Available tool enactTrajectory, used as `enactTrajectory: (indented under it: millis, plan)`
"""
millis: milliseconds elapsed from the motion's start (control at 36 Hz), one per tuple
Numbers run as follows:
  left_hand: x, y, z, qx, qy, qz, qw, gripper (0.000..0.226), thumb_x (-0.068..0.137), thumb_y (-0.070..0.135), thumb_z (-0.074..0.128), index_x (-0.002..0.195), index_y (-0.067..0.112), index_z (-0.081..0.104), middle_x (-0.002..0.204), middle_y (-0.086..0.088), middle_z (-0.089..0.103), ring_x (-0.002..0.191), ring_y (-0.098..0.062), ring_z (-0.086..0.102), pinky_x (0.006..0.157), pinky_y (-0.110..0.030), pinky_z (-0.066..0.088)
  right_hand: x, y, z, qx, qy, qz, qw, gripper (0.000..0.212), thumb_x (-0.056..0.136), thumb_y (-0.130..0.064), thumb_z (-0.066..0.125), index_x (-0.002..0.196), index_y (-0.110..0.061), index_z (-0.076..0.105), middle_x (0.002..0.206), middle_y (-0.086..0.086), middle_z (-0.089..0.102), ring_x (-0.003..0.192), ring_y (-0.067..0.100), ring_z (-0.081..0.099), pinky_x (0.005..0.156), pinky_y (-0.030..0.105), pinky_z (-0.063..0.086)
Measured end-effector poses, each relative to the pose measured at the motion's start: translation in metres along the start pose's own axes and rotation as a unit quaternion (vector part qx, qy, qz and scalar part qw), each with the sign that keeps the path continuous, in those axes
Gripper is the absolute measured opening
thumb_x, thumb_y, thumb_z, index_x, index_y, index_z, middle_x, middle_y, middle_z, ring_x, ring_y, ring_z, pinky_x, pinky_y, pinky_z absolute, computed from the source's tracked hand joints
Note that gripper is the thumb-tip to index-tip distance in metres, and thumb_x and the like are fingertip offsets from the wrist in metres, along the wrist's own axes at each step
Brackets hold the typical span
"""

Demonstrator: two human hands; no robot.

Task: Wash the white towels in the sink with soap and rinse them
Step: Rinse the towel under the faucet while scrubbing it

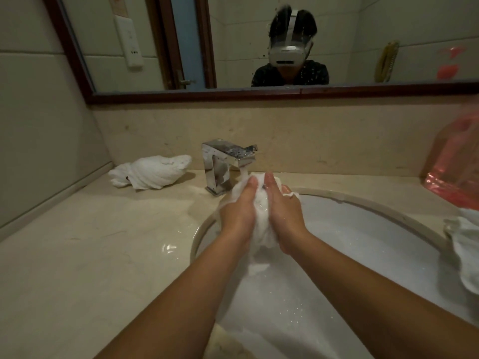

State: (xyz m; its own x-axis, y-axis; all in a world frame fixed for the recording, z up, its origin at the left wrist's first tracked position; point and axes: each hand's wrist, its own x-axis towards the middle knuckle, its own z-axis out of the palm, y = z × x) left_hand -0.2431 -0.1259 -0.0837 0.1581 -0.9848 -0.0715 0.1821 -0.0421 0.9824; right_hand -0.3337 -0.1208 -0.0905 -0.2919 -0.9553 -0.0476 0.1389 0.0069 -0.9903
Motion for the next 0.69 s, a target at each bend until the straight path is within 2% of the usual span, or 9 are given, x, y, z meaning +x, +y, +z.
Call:
enactTrajectory:
  millis: [56,139,222,278,333,389,472,528,694]
  plan:
    - [-0.003,-0.001,0.004,0.015,0.013,0.006,1.000,0.015,0.095,0.053,0.074,0.094,0.037,0.076,0.096,0.009,0.079,0.095,-0.011,0.074,0.095,-0.034,0.058,-0.002,0.001,0.001,0.001,0.045,-0.011,0.999,0.053,0.084,-0.081,0.062,0.098,-0.031,0.071,0.091,-0.005,0.078,0.096,0.021,0.076,0.095,0.042,0.060]
    - [-0.005,0.003,0.006,0.056,0.033,0.041,0.997,0.021,0.096,0.051,0.072,0.080,0.038,0.074,0.097,0.004,0.080,0.097,-0.018,0.076,0.100,-0.042,0.059,-0.004,-0.006,0.000,-0.059,0.103,-0.054,0.991,0.039,0.099,-0.066,0.057,0.082,-0.031,0.062,0.092,-0.006,0.066,0.098,0.023,0.069,0.092,0.035,0.053]
    - [-0.002,0.004,0.007,0.065,0.049,0.052,0.995,0.026,0.095,0.052,0.073,0.074,0.036,0.074,0.089,0.004,0.079,0.094,-0.021,0.076,0.097,-0.044,0.060,-0.003,-0.011,-0.003,-0.130,0.113,-0.121,0.978,0.041,0.106,-0.055,0.052,0.099,-0.023,0.076,0.082,-0.010,0.057,0.093,0.015,0.065,0.090,0.023,0.049]
    - [-0.001,0.004,0.007,0.044,0.055,0.054,0.996,0.023,0.094,0.050,0.075,0.078,0.034,0.077,0.085,0.006,0.079,0.093,-0.019,0.076,0.096,-0.040,0.060,0.000,-0.008,-0.005,-0.155,0.108,-0.136,0.972,0.040,0.107,-0.053,0.052,0.107,-0.021,0.077,0.078,-0.013,0.054,0.080,0.003,0.057,0.072,0.004,0.038]
    - [0.001,0.006,0.005,0.046,0.057,0.060,0.996,0.015,0.097,0.045,0.074,0.090,0.032,0.079,0.082,0.011,0.075,0.093,-0.017,0.074,0.091,-0.031,0.056,0.003,-0.006,-0.008,-0.141,0.114,-0.142,0.973,0.040,0.104,-0.052,0.058,0.099,-0.016,0.074,0.078,-0.013,0.056,0.079,0.009,0.057,0.064,0.012,0.036]
    - [0.001,0.008,0.002,0.054,0.062,0.055,0.995,0.020,0.097,0.044,0.073,0.104,0.027,0.080,0.082,0.010,0.073,0.088,-0.017,0.072,0.084,-0.028,0.051,0.003,-0.009,-0.008,-0.149,0.112,-0.136,0.973,0.038,0.104,-0.051,0.060,0.096,-0.015,0.070,0.079,-0.013,0.052,0.084,0.018,0.056,0.070,0.019,0.033]
    - [0.001,0.009,0.000,0.046,0.090,0.022,0.995,0.032,0.092,0.053,0.074,0.093,0.021,0.078,0.091,0.001,0.077,0.093,-0.023,0.073,0.087,-0.033,0.055,0.002,-0.014,-0.007,-0.195,0.092,-0.120,0.969,0.040,0.104,-0.051,0.058,0.101,-0.014,0.072,0.080,-0.013,0.050,0.090,0.023,0.053,0.080,0.026,0.034]
    - [0.000,0.010,-0.001,0.064,0.094,0.015,0.993,0.035,0.094,0.057,0.070,0.083,0.024,0.074,0.089,0.003,0.076,0.094,-0.025,0.072,0.089,-0.037,0.056,0.000,-0.016,-0.006,-0.184,0.083,-0.112,0.973,0.037,0.103,-0.051,0.059,0.097,-0.016,0.072,0.080,-0.013,0.053,0.090,0.025,0.055,0.080,0.028,0.036]
    - [-0.003,0.015,-0.002,0.032,0.060,0.005,0.998,0.041,0.096,0.065,0.065,0.082,0.026,0.068,0.094,0.001,0.075,0.100,-0.026,0.072,0.096,-0.042,0.057,0.002,-0.012,-0.011,-0.137,0.045,-0.129,0.981,0.046,0.102,-0.055,0.060,0.092,-0.012,0.070,0.081,-0.006,0.067,0.085,0.020,0.068,0.077,0.034,0.048]
